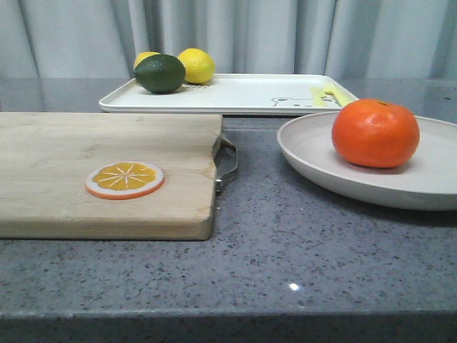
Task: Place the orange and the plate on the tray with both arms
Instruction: 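Open the left gripper to release the orange and withdraw, then move the right gripper to the white plate's rim and grip it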
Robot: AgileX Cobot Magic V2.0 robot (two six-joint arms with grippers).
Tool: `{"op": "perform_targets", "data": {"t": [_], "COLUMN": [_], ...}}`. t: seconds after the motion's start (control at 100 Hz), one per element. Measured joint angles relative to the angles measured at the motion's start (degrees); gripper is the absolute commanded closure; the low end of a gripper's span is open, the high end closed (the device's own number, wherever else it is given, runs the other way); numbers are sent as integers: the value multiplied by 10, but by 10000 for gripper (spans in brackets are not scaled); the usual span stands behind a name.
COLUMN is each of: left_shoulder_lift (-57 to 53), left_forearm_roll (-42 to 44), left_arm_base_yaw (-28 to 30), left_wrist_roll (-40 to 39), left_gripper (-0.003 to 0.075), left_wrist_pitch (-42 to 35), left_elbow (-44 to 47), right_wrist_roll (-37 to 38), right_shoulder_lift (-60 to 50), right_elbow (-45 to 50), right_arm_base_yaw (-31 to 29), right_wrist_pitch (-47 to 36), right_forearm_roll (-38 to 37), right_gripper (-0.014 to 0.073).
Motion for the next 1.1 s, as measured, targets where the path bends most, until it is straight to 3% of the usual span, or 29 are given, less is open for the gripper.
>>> {"op": "perform_targets", "data": {"t": [0.55,0.84,0.96,1.1], "left_shoulder_lift": [-248,-343,-377,-417], "left_forearm_roll": [9,35,47,54], "left_arm_base_yaw": [6,6,6,6], "left_wrist_roll": [1,1,1,1], "left_gripper": [336,336,336,336], "left_wrist_pitch": [-141,-186,-208,-235], "left_elbow": [275,378,418,461], "right_wrist_roll": [-1,-3,-3,-4], "right_shoulder_lift": [2,73,117,162], "right_elbow": [-1,-41,-62,-94], "right_arm_base_yaw": [0,16,25,25], "right_wrist_pitch": [42,97,120,146], "right_forearm_roll": [0,0,1,1], "right_gripper": [650,642,575,382]}}
